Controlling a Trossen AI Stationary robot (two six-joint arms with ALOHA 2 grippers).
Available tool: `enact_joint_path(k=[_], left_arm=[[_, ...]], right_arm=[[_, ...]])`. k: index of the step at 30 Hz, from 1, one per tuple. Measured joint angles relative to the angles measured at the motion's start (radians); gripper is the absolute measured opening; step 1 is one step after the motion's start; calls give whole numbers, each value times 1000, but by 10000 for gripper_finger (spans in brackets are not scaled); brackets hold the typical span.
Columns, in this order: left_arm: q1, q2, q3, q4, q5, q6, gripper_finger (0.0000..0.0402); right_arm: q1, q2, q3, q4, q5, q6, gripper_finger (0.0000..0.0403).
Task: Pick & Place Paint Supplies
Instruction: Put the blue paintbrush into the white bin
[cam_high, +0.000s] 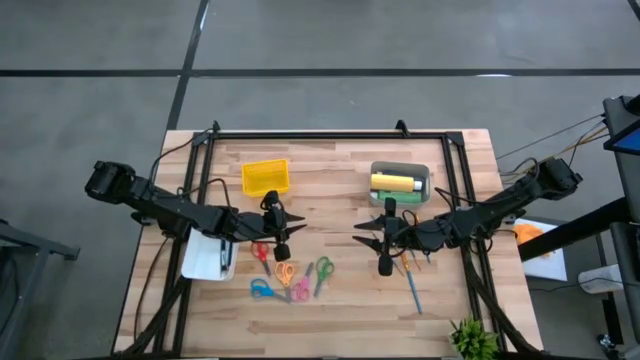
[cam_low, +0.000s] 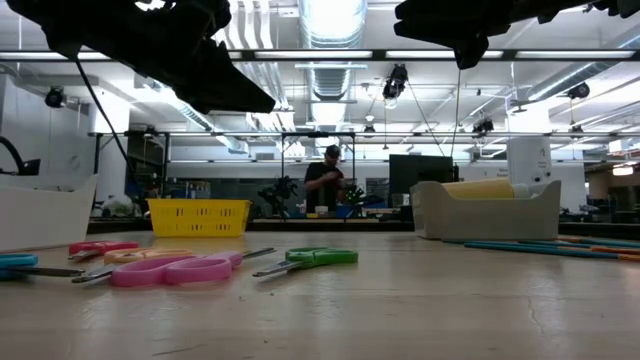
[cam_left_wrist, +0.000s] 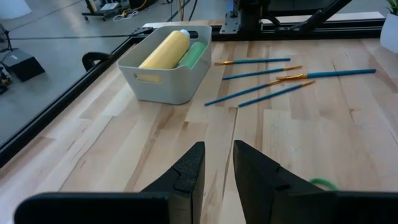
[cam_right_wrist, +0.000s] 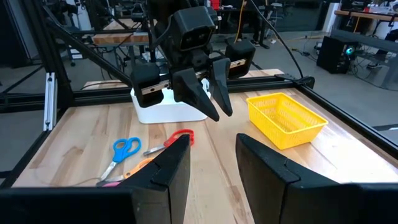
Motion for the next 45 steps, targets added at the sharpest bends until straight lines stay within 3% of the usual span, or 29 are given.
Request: enact_joint_path(k=[5, 16, 19, 23, 26, 29, 34, 45], left_arm=[[0, 0, 0, 0, 0, 0, 86], [0, 0, 0, 0, 0, 0, 86], [0, 0, 0, 0, 0, 0, 86], [0, 0, 0, 0, 0, -1, 86], [0, 0, 0, -1, 0, 0, 86], [0, 0, 0, -1, 0, 0, 86], [0, 0, 0, -1, 0, -1, 86], [0, 0, 0, -4, 0, -1, 86]], right_arm=[[0, 0, 0, 0, 0, 5, 128], [0, 0, 7, -49, -10, 237, 128], [0, 0, 50, -256, -10, 332, 128], [0, 0, 157, -720, -15, 673, 128], [0, 0, 216, -1006, -65, 921, 128], [0, 0, 248, -1161, -141, 1037, 128], [0, 1, 249, -1168, -220, 1090, 128], [0, 58, 207, -1165, -267, 1104, 128]])
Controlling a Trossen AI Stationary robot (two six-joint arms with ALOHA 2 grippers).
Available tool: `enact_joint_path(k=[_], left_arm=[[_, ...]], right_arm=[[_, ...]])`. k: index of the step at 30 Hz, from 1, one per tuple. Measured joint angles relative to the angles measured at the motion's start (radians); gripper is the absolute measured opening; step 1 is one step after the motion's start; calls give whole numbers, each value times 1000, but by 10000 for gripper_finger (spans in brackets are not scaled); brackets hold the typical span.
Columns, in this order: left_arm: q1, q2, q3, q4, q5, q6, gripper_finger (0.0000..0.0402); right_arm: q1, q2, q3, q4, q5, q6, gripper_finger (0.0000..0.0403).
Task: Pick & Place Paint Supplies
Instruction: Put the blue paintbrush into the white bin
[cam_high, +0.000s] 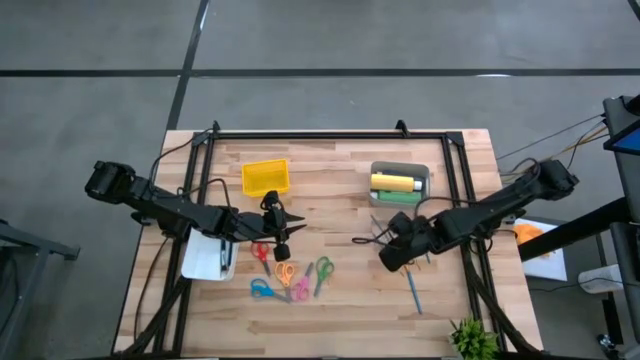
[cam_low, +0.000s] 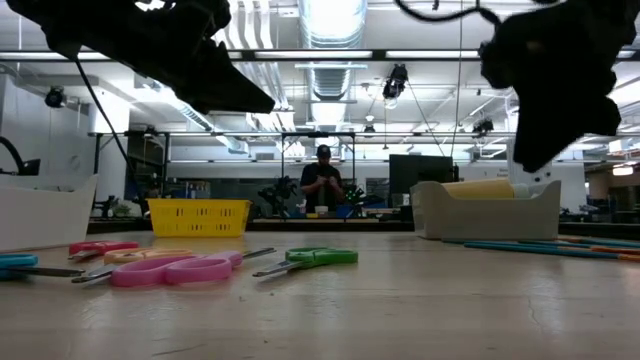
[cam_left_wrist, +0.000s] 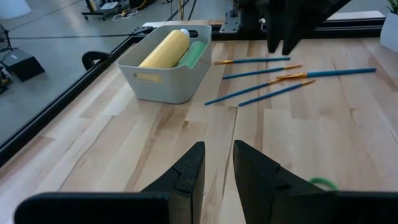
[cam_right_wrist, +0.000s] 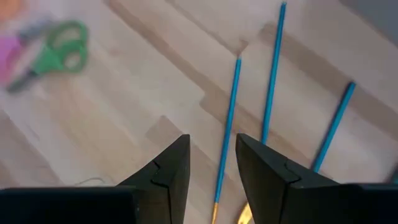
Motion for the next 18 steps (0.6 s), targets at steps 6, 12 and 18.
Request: enact_joint_path(k=[6, 12, 18], left_arm=[[0, 0, 0, -26, 0, -1, 86], [0, 0, 0, -62, 2, -2, 87], [0, 0, 0, -73, 2, -2, 87]], right_arm=[[-1, 161, 31, 4, -83, -20, 128], [-2, 267, 62, -4, -139, -62, 128], [-11, 319, 84, -4, -151, -92, 128]])
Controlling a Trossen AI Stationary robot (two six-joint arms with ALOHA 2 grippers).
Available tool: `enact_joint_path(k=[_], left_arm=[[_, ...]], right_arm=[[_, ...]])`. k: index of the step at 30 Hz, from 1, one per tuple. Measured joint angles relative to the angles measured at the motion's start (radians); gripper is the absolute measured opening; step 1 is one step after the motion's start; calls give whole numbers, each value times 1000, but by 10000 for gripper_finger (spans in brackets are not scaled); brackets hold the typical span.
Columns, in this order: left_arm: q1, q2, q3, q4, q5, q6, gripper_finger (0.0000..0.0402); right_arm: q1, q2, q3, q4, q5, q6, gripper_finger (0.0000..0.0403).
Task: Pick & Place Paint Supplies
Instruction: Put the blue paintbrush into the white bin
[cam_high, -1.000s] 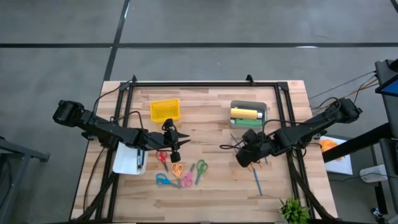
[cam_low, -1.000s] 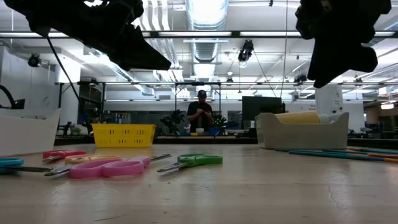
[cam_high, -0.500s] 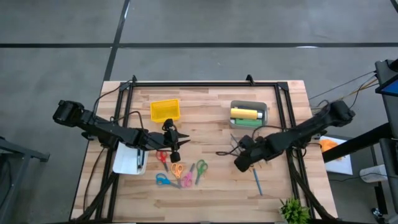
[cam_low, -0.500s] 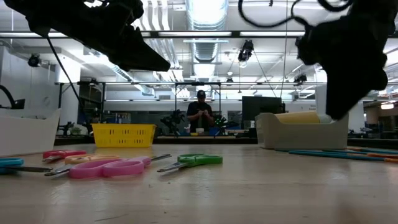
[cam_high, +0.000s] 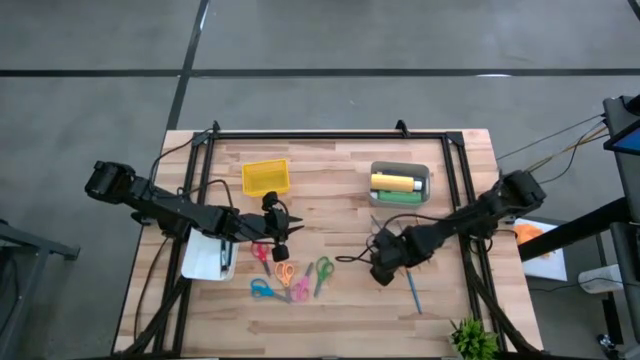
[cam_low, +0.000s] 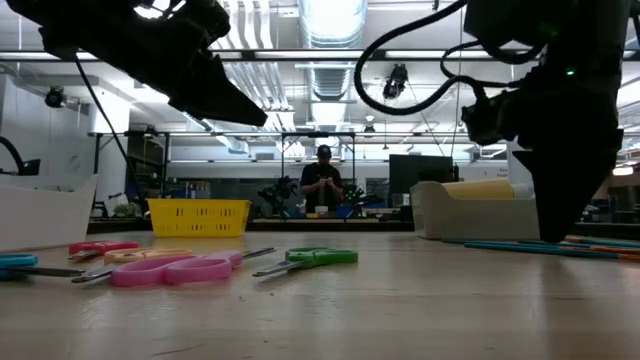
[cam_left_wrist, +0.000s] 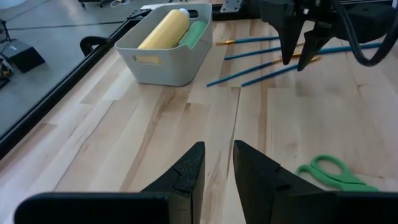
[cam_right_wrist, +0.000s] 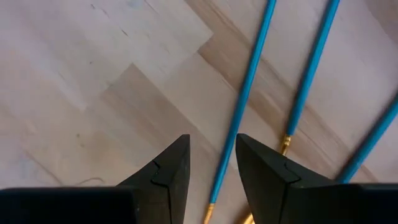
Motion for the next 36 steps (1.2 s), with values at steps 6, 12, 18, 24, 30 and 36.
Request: enact_joint_path(k=[6, 12, 18, 24, 30, 36], left_arm=[[0, 0, 0, -7, -1, 2, 87], [0, 0, 0, -29, -2, 3, 87], [0, 0, 0, -29, -2, 3, 87], [0, 0, 0, -33, -2, 3, 87], [0, 0, 0, -35, -2, 3, 87], [0, 0, 0, -35, -2, 3, 87]], right_arm=[[-22, 11, -5, 0, -8, -23, 128], [-50, 10, -20, 4, -21, -46, 128], [-73, 12, -38, 23, -47, -77, 128], [-87, 10, -48, 35, -60, -88, 128], [-87, 10, -49, 35, -60, -94, 124], [-87, 10, -51, 23, -52, -94, 65]])
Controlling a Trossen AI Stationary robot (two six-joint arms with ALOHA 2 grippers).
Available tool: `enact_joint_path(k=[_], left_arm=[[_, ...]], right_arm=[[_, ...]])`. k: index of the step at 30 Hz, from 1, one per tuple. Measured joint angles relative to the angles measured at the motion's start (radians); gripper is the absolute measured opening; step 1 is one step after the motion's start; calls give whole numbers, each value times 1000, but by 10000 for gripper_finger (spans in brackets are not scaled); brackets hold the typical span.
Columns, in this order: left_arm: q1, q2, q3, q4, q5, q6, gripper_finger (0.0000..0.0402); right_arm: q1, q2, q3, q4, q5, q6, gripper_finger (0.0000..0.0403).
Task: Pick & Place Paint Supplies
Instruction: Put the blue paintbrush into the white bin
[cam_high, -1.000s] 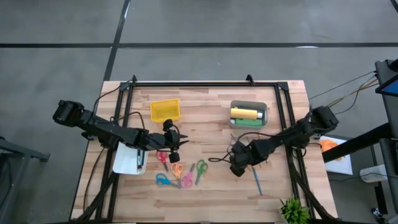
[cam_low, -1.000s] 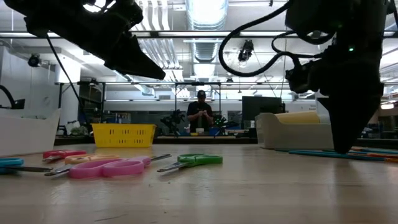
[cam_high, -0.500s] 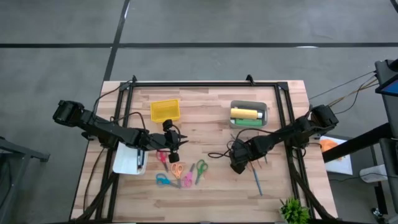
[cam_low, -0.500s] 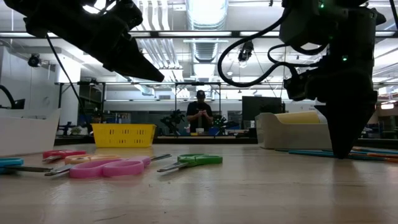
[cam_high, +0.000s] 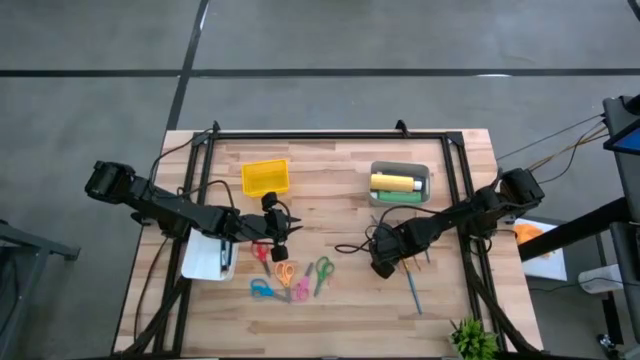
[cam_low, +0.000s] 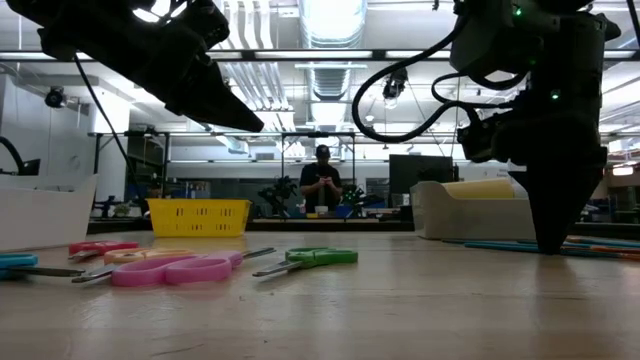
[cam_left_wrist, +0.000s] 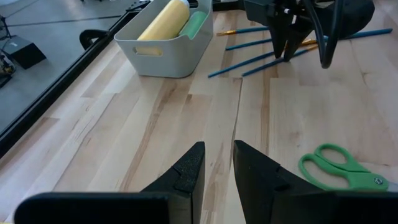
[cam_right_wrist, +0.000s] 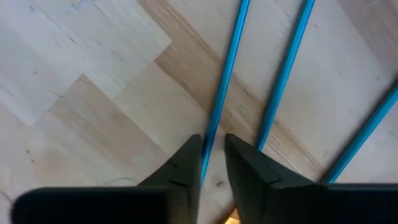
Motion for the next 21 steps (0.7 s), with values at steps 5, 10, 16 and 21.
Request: enact_joint_path(k=[5, 10, 16, 21], left_arm=[[0, 0, 0, 0, 0, 0, 87], [0, 0, 0, 1, 0, 0, 87], [0, 0, 0, 1, 0, 0, 86], [0, 0, 0, 1, 0, 0, 86]], right_arm=[[0, 1, 0, 1, 3, 13, 15], [0, 1, -1, 2, 3, 15, 17], [0, 2, -1, 3, 3, 15, 18], [-1, -3, -2, 7, 2, 48, 18]])
